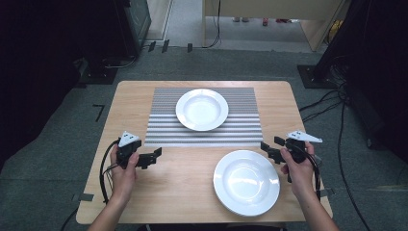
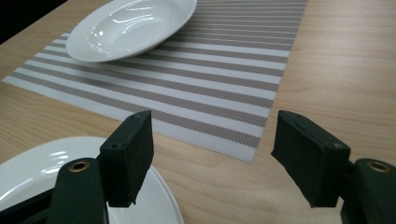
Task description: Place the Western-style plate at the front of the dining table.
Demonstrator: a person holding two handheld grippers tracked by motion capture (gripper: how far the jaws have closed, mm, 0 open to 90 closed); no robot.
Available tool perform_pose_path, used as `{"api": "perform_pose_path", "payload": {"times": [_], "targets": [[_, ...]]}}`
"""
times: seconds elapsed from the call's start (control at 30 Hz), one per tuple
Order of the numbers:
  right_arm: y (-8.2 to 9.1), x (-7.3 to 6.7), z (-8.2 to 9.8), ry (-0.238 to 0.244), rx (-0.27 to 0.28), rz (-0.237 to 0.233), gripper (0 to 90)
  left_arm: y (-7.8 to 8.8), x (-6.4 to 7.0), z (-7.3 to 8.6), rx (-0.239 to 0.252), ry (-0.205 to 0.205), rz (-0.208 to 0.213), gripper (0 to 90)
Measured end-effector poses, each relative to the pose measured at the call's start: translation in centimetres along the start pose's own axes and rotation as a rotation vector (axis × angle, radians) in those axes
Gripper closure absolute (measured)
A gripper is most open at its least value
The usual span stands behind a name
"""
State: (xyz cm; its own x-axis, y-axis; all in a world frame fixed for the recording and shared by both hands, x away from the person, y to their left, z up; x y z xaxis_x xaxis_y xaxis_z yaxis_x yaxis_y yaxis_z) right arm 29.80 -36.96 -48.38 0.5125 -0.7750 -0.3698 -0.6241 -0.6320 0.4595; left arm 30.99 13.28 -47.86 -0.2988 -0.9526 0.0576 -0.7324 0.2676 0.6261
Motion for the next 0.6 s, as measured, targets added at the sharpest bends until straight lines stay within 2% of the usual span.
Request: {"api": "perform_pose_path", "payload": {"times": [0.07, 0.23, 0.6], "targets": [[0.7, 0.3, 0.6, -0.008, 0.001, 0.008, 29.4, 0.4, -0.2, 0.6, 0.001, 0.001, -0.011, 8.9], [2.4, 0.9, 2.4, -0.030, -0.006, 0.024, 29.3, 1.0, -1.2, 2.2, -0.004, 0.032, -0.024, 8.9], [5.7, 1.7, 5.4, -0.065, -0.019, 0.051, 27.6, 2.9, -3.7, 5.4, -0.038, 0.054, -0.073, 8.9]]}}
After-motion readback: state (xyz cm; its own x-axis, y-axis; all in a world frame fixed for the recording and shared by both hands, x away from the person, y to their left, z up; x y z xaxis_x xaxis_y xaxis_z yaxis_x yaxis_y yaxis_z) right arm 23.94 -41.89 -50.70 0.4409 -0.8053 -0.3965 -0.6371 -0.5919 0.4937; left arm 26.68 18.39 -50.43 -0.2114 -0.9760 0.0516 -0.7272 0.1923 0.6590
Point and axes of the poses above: each handheld gripper's, and its own axes: y roughly backward along the jaws, z roughly out of its underside, x roughly to its right, the point moved 2 cm from there along -y, roughly forward along the jaws, and after that the axes turned 13 degrees about -z, right-handed, at the moved point
